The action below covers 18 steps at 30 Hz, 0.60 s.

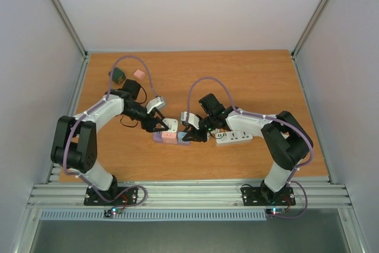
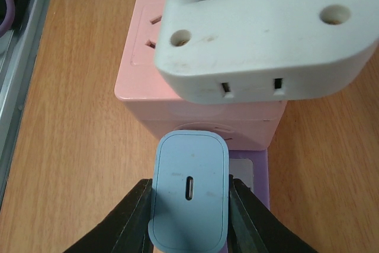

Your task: Pull the plug off the socket

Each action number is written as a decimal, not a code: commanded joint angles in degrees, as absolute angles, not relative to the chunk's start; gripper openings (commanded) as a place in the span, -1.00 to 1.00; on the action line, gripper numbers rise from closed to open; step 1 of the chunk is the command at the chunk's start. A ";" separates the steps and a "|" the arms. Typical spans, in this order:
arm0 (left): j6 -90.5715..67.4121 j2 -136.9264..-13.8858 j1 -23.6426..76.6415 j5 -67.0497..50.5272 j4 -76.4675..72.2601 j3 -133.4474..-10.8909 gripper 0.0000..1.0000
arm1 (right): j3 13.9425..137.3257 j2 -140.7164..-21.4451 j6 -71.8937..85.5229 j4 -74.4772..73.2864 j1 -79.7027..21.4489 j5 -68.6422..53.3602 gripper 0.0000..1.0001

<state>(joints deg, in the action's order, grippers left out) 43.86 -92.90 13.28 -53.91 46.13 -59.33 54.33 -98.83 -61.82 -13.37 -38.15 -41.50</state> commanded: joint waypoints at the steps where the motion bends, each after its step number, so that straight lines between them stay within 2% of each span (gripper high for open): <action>1: 47.39 -87.85 13.62 -57.91 45.73 -58.27 0.27 | 53.53 -100.23 -61.98 -15.73 -39.21 -43.19 -0.54; 6: 46.88 -84.35 13.59 -57.96 41.97 -55.59 0.09 | 53.51 -100.15 -61.96 -15.73 -39.17 -43.13 -0.44; 7: 46.64 -83.92 13.57 -57.50 41.18 -55.10 0.07 | 53.45 -100.11 -61.92 -15.69 -39.21 -43.07 -0.37; 12: 46.90 -82.57 13.69 -55.44 38.50 -52.86 -0.12 | 53.78 -99.23 -60.74 -15.55 -39.26 -43.74 0.32; 14: 47.44 -81.20 13.67 -55.09 37.43 -51.69 -0.18 | 53.92 -98.36 -60.11 -15.55 -39.20 -44.42 0.43; 18: 47.18 -78.51 13.75 -55.41 34.74 -49.35 -0.22 | 53.93 -96.47 -58.42 -14.00 -39.15 -45.15 0.50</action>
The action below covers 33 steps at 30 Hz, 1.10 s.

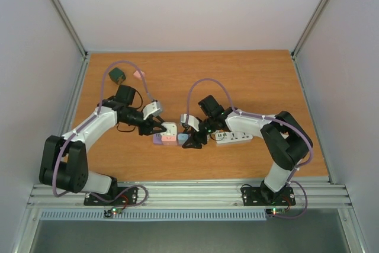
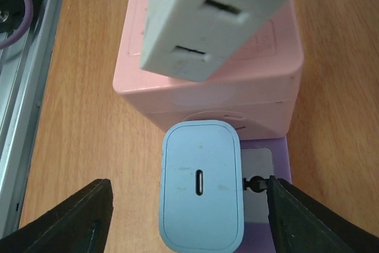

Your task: Pull the plug off the socket

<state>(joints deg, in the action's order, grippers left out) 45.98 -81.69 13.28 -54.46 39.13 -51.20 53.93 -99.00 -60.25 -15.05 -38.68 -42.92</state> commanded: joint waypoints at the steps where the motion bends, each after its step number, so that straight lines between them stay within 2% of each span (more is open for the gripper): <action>1: 46.71 -78.09 13.74 -55.15 34.08 -48.93 -0.24 | 53.75 -95.96 -57.74 -13.08 -39.24 -45.22 0.51; 21: 48.52 -72.81 14.83 -54.77 31.45 -45.58 -0.36 | 50.22 -94.28 -51.24 0.70 -42.12 -48.88 0.64; 26: 46.49 -74.09 14.85 -53.29 29.88 -45.91 -0.06 | 48.91 -94.27 -50.86 4.71 -43.99 -47.47 0.64; 30: 45.80 -76.75 14.85 -51.90 29.91 -46.81 0.42 | 49.22 -95.73 -51.07 6.21 -44.16 -45.92 0.62; 33: 46.58 -78.77 14.85 -52.85 33.09 -48.01 0.45 | 49.31 -96.59 -51.62 6.40 -44.20 -45.09 0.60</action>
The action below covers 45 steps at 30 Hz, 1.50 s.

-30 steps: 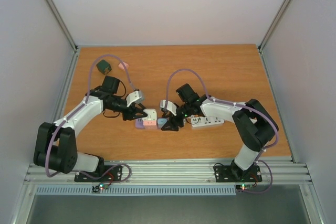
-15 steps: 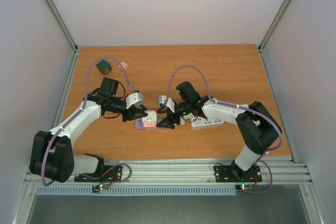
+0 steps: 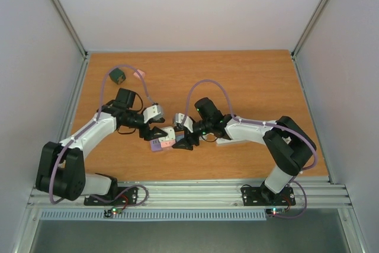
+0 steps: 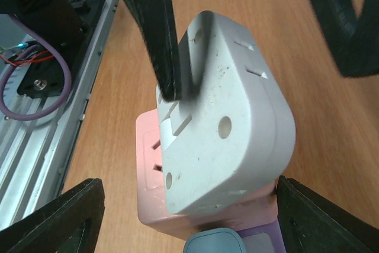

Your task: Pull the plug off the socket

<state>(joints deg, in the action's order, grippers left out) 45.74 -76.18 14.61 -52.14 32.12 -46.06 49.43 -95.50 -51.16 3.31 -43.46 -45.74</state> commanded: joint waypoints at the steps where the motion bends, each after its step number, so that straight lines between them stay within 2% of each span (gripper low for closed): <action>1: 47.69 -79.25 14.85 -53.51 34.87 -48.60 0.43 | 49.27 -96.78 -51.53 6.49 -44.19 -44.90 0.60; 4: 51.49 -79.65 14.85 -55.42 39.62 -49.84 0.34 | 49.24 -97.15 -51.42 6.67 -44.21 -44.36 0.59; 8: 53.58 -78.51 14.97 -56.04 41.41 -49.63 0.05 | 49.20 -97.67 -51.25 7.11 -44.16 -43.24 0.59; 11: 52.33 -75.28 15.72 -53.31 37.79 -47.41 -0.16 | 49.42 -98.07 -50.99 7.12 -44.21 -42.82 0.58; 19: 49.18 -69.10 16.32 -49.13 31.48 -44.36 -0.48 | 49.99 -98.96 -50.08 7.08 -44.21 -42.02 0.56; 22: 50.42 -68.63 16.70 -48.13 32.05 -43.77 -0.48 | 50.17 -99.14 -49.85 7.18 -44.19 -41.84 0.55; 23: 50.62 -68.64 16.92 -47.80 31.89 -43.58 -0.41 | 50.11 -99.26 -49.84 7.38 -44.18 -41.77 0.55; 26: 47.39 -69.01 16.99 -47.15 29.57 -43.29 0.29 | 49.88 -99.18 -49.83 7.80 -44.21 -41.66 0.54; 27: 46.17 -69.13 16.96 -46.95 28.36 -43.25 0.44 | 49.71 -99.07 -49.98 7.82 -44.20 -41.66 0.54; 29: 43.71 -70.17 17.00 -46.92 26.92 -43.68 0.60 | 49.51 -98.92 -50.10 7.95 -44.19 -41.66 0.54; 33: 41.85 -74.06 16.96 -48.12 27.95 -45.71 0.73 | 48.99 -98.63 -50.19 8.29 -44.20 -41.75 0.53; 35: 42.28 -76.51 17.03 -48.19 30.64 -47.21 0.75 | 48.89 -98.53 -50.19 8.43 -44.18 -41.73 0.52; 38: 45.73 -79.67 16.97 -49.48 36.61 -49.84 0.62 | 48.90 -98.53 -49.89 8.73 -44.16 -41.41 0.52; 41: 48.49 -80.13 16.98 -50.69 39.25 -50.57 0.35 | 48.87 -98.76 -49.25 9.13 -44.18 -41.31 0.52; 45: 47.75 -76.95 17.06 -49.44 35.69 -48.13 -0.03 | 49.00 -99.07 -48.84 9.45 -44.19 -41.01 0.52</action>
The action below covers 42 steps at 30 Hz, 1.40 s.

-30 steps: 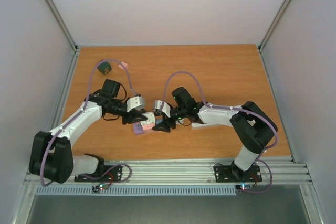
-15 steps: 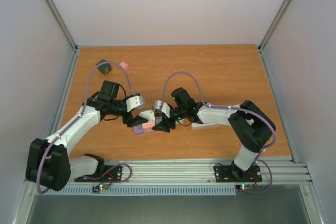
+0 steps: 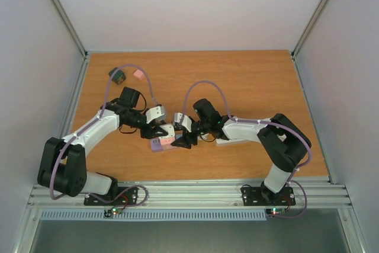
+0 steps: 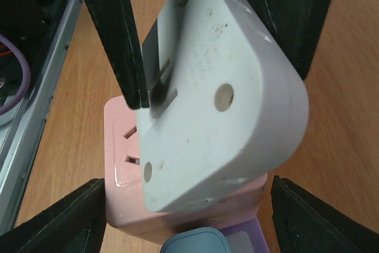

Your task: Pull the plug off the socket

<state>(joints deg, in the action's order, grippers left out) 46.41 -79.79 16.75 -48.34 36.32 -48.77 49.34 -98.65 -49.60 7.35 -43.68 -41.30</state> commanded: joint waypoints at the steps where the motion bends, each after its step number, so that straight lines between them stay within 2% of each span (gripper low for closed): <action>1: 47.93 -76.23 17.22 -48.98 35.18 -47.68 -0.13 | 49.13 -99.25 -48.64 9.49 -44.16 -40.85 0.51; 4: 48.93 -74.07 18.03 -46.81 34.30 -46.60 -0.38 | 49.24 -99.63 -48.22 9.56 -44.21 -40.65 0.50; 11: 50.86 -70.97 18.55 -44.54 33.66 -45.09 -0.65 | 49.87 -100.63 -47.32 9.66 -44.21 -39.76 0.49; 17: 53.39 -68.47 18.88 -42.65 33.94 -43.73 -0.65 | 49.54 -100.02 -47.53 9.76 -44.20 -40.88 0.56; 22: 53.45 -68.64 18.90 -42.85 34.16 -43.73 -0.42 | 51.24 -99.57 -50.82 7.37 -44.21 -43.74 0.62; 25: 52.73 -68.60 19.01 -42.99 33.76 -43.64 -0.40 | 52.80 -100.12 -52.34 6.11 -44.20 -44.60 0.67; 32: 52.65 -68.87 19.19 -43.02 33.82 -43.42 -0.47 | 54.08 -101.13 -54.29 5.48 -44.76 -46.50 0.76; 39: 52.33 -68.95 19.84 -42.35 33.64 -44.27 -0.58 | 54.76 -103.09 -57.35 3.88 -46.88 -45.89 0.68; 42: 52.44 -68.94 19.86 -41.62 33.83 -44.66 -0.63 | 54.76 -103.85 -56.55 4.87 -47.11 -45.64 0.59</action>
<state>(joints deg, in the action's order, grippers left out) 51.90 -69.19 19.64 -43.00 35.88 -44.12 53.93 -102.00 -55.13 5.02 -45.41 -44.14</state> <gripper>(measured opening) 0.200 0.821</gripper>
